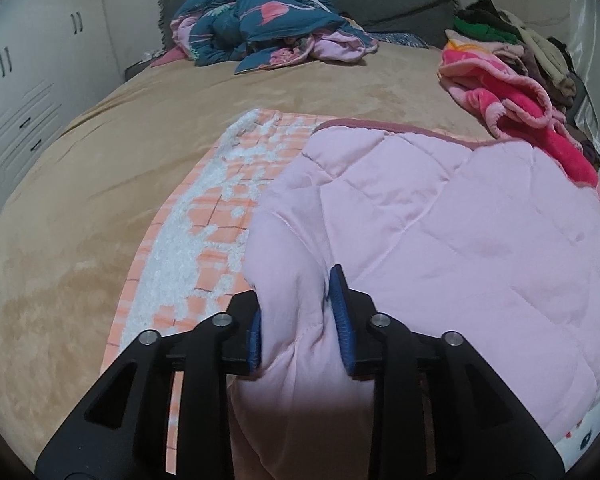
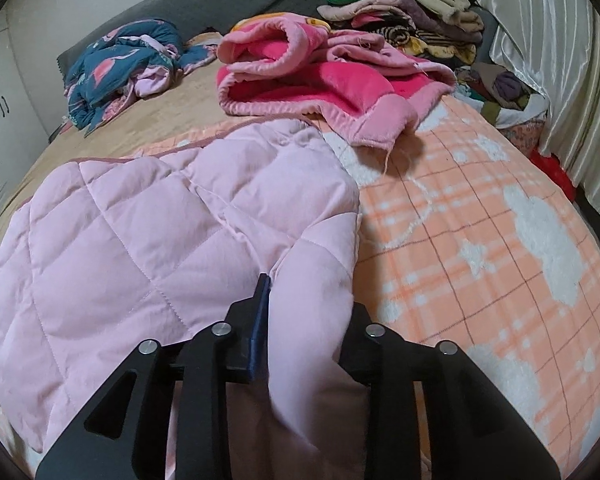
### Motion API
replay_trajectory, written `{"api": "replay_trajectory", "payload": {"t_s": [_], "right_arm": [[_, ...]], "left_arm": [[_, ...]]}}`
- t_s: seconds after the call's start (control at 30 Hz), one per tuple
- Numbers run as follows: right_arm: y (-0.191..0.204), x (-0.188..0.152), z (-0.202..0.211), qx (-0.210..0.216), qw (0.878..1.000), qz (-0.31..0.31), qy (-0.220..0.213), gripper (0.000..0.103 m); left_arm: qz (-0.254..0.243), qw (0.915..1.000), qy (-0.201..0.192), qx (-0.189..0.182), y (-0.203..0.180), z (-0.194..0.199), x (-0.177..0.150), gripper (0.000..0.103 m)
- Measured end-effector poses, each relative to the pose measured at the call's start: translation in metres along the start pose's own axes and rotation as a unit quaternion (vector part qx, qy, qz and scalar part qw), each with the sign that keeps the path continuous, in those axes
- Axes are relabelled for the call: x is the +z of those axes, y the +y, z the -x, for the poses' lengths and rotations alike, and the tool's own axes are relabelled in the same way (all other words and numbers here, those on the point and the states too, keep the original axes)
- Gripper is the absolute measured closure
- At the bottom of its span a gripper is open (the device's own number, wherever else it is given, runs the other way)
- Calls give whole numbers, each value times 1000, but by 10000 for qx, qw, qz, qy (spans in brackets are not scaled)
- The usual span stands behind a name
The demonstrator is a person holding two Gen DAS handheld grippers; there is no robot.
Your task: Fold large clothes
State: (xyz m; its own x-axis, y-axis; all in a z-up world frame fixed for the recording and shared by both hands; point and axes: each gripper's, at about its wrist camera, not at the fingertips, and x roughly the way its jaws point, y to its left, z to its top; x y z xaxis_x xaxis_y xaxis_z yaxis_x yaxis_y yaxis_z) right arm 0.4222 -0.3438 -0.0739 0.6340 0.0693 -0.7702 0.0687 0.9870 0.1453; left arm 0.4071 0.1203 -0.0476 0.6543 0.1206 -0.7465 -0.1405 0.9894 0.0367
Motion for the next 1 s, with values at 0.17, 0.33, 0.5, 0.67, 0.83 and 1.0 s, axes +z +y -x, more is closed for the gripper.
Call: {"api": "replay_trajectory", "payload": {"t_s": [0.17,0.33,0.5,0.67,0.83,1.0], "right_arm": [[-17,-3,11,95,9987,-460,172,34],[-23,-16,54,411,9975,-515,-235,9],[-20,-33,95,647,9955,-368,-584,6],[-16,-57,127,728,9936,-254,-831,5],[-15,-81,144,629,9937,-239,-895,5],[-19,-104,145,636,9942,-439,-750,5]], "left_arm": [[102,9999,3,29,5,7,-4,71],[238,9997,-92,-23,13,29,-5,43],[355,9990,-284,22,16,54,-11,9],[393,9984,-403,20,16,77,-29,9],[552,9979,-315,-80,19,88,-53,9],[907,9955,-92,-253,26,89,-79,9]]}}
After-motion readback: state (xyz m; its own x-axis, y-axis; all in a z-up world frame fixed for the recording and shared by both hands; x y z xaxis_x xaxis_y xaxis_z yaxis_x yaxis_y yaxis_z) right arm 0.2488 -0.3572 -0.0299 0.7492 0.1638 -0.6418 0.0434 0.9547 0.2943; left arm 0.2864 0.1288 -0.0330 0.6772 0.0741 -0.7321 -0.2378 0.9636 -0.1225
